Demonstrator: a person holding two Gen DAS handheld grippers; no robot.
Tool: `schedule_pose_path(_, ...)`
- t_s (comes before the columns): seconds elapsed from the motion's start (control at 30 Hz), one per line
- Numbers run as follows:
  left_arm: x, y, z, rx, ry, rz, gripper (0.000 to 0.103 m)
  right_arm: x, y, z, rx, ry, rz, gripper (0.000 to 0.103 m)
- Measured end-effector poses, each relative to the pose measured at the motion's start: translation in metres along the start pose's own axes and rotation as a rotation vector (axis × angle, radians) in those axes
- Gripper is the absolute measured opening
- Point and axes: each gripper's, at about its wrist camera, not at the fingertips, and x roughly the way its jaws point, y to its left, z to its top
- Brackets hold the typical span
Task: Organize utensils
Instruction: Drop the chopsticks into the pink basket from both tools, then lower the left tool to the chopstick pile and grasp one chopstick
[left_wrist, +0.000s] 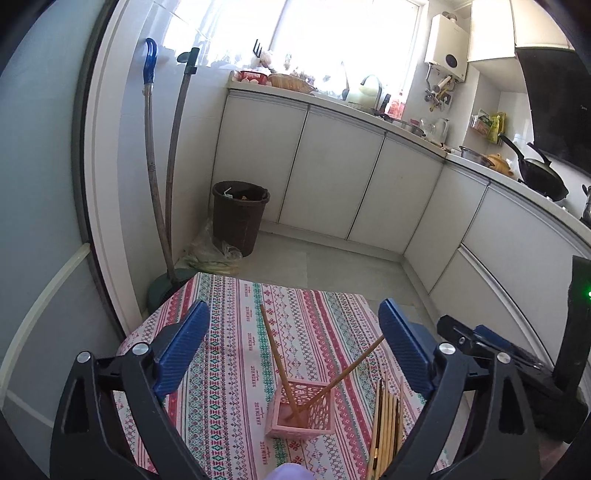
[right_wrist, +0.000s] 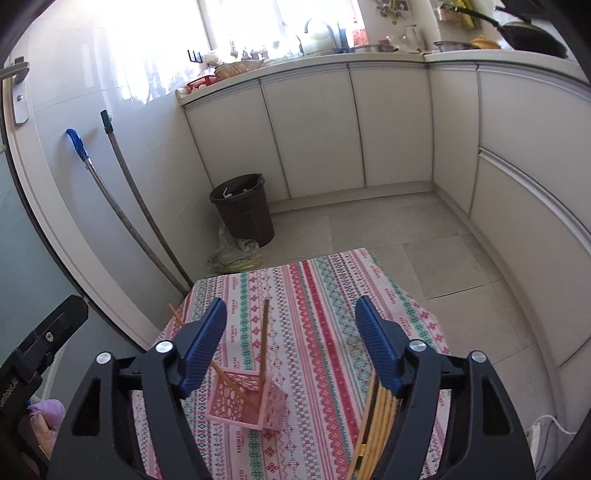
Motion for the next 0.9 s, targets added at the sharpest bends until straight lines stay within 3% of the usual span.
schedule_pose_path(0.07, -0.001, -0.005, -0.007, 0.017, 0.007, 0.007, 0.096, -0.007, -0.012, -0.005, 0.001, -0.033, -0.064, 0.094)
schedule_pose_path(0.13, -0.001, -0.01, -0.016, 0.034, 0.027, 0.004, 0.096, -0.01, -0.025, -0.008, -0.003, -0.034, -0.117, 0.096)
schedule_pose_path(0.27, -0.001, -0.022, -0.042, 0.059, 0.09, -0.019, 0.096, -0.004, -0.068, -0.017, 0.039, 0.066, -0.177, 0.096)
schedule_pose_path(0.4, -0.001, -0.043, -0.076, 0.109, 0.175, -0.068, 0.096, 0.004, -0.123, -0.03, 0.158, 0.174, -0.226, 0.096)
schedule_pose_path(0.57, 0.013, -0.095, -0.133, 0.25, 0.344, -0.186, 0.096, 0.007, -0.191, -0.042, 0.411, 0.262, -0.14, 0.096)
schedule_pose_path(0.7, 0.052, -0.132, -0.167, 0.349, 0.521, -0.24, 0.096, 0.012, -0.223, -0.048, 0.572, 0.293, -0.079, 0.096)
schedule_pose_path(0.9, 0.134, -0.146, -0.161, 0.231, 0.692, -0.243, 0.096, 0.02, -0.268, -0.063, 0.781, 0.332, -0.007, 0.096)
